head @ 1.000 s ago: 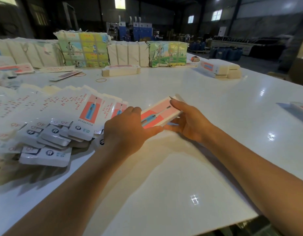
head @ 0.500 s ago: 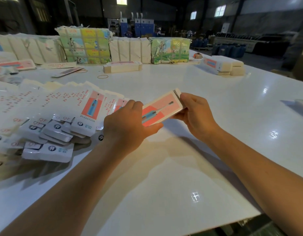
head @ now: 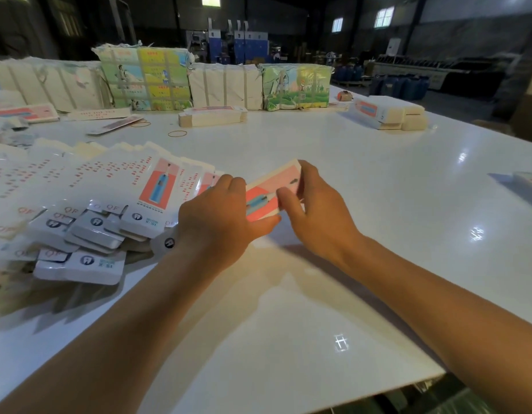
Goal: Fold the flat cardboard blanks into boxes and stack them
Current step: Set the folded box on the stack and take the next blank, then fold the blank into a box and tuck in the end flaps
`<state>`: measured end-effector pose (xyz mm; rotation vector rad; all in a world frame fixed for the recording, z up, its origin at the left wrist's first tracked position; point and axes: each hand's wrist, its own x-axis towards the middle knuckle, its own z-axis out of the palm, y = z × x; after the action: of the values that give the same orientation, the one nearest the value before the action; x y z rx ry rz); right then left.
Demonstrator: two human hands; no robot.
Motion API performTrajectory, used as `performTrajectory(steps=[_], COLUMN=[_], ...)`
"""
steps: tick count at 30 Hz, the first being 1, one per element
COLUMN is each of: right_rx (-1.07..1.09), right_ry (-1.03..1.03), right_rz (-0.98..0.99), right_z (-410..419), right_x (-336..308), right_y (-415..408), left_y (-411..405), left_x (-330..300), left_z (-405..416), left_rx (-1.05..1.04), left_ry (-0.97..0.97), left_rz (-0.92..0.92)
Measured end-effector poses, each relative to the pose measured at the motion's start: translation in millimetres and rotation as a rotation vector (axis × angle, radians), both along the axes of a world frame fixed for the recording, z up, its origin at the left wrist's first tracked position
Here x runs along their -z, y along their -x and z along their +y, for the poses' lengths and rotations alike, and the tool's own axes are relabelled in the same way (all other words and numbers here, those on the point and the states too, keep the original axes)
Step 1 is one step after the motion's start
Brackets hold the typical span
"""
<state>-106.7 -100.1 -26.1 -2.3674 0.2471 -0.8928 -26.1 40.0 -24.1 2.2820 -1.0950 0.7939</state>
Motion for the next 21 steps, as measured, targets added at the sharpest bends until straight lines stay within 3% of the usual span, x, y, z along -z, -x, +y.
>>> performTrajectory(steps=[2,5,9,10,12,14,18,21], right_rx=[-0.084,-0.271,-0.263,-0.266,-0.269,-0.133,0.508,0.982], right_ry=[-0.102,-0.162,0.606,0.718,0.806,0.743,0.411,0.221], right_rz=[0.069,0.158,0.326,0.331,0.303,0.302,0.308,0.303], right_z=[0.7,-6.8,-15.5,-20.7,-42.9,-85.9,-208.1,-275.1], right_x=[0.3,-9.3,-27.7,-35.0,-56.4,-77.8,-95.1,-69.1], right_y=[1.1,5.1,-6.2,-8.0,-3.2,10.9,84.3,157.5], left_y=[-4.0,-14.6,-19.0,-16.6,-15.3,-9.5,0.4,2.5], left_x=[1.1,-0.8,1.1,-1.2,-2.2,-3.8,14.5,21.0], left_z=[2.3,8.9,16.1,15.1,8.2,3.9,-6.7,-13.3], left_rx=[-0.037,-0.083,0.015,0.058,0.109,0.114,0.214,0.24], left_ry=[-0.046,-0.131,-0.194,-0.187,-0.165,-0.122,-0.197,-0.235], left_rz=[-0.028,0.082,0.249,0.241,-0.002,-0.11,0.133,0.263])
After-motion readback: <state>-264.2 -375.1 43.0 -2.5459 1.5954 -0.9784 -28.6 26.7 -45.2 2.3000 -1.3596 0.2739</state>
